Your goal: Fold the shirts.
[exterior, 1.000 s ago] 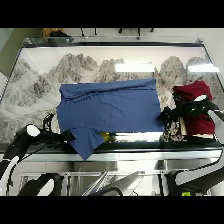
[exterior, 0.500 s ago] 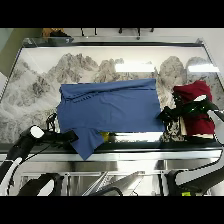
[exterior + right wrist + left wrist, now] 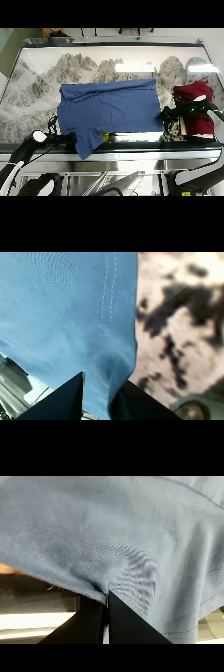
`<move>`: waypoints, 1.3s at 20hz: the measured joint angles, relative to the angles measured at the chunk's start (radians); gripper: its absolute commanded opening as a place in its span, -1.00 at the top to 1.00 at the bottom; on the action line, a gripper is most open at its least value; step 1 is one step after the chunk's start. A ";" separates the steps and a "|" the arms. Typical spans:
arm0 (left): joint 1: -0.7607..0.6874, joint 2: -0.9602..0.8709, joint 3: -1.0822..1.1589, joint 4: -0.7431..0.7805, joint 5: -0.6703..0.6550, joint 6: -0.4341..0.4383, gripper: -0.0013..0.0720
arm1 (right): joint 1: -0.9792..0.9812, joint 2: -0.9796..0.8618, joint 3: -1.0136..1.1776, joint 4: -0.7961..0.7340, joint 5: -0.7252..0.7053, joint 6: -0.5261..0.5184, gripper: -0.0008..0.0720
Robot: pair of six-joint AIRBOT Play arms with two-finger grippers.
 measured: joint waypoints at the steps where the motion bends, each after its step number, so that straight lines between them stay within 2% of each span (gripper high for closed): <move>1: 0.000 0.000 0.008 0.000 0.011 0.002 0.91 | 0.000 -0.001 -0.001 -0.009 0.007 0.000 0.72; 3: 0.000 -0.001 0.034 0.030 0.011 0.002 0.91 | -0.001 0.000 -0.001 0.001 0.037 0.000 0.76; 5: 0.000 0.000 0.081 0.034 -0.019 0.003 0.91 | -0.001 0.000 -0.001 0.006 0.066 0.000 0.94; 11: 0.000 0.020 0.272 0.058 -0.111 0.005 0.91 | -0.006 0.071 -0.001 0.012 0.100 0.004 0.95; 16: 0.006 0.124 0.405 0.111 -0.213 0.002 0.91 | -0.029 0.204 -0.001 -0.123 0.086 0.095 0.94; 22: 0.008 0.307 0.352 0.148 -0.346 -0.028 0.91 | -0.036 0.286 -0.003 -0.252 0.134 0.201 0.94; 26: 0.008 0.368 0.330 0.169 -0.348 -0.041 0.91 | -0.036 0.319 -0.003 -0.219 0.115 0.207 0.94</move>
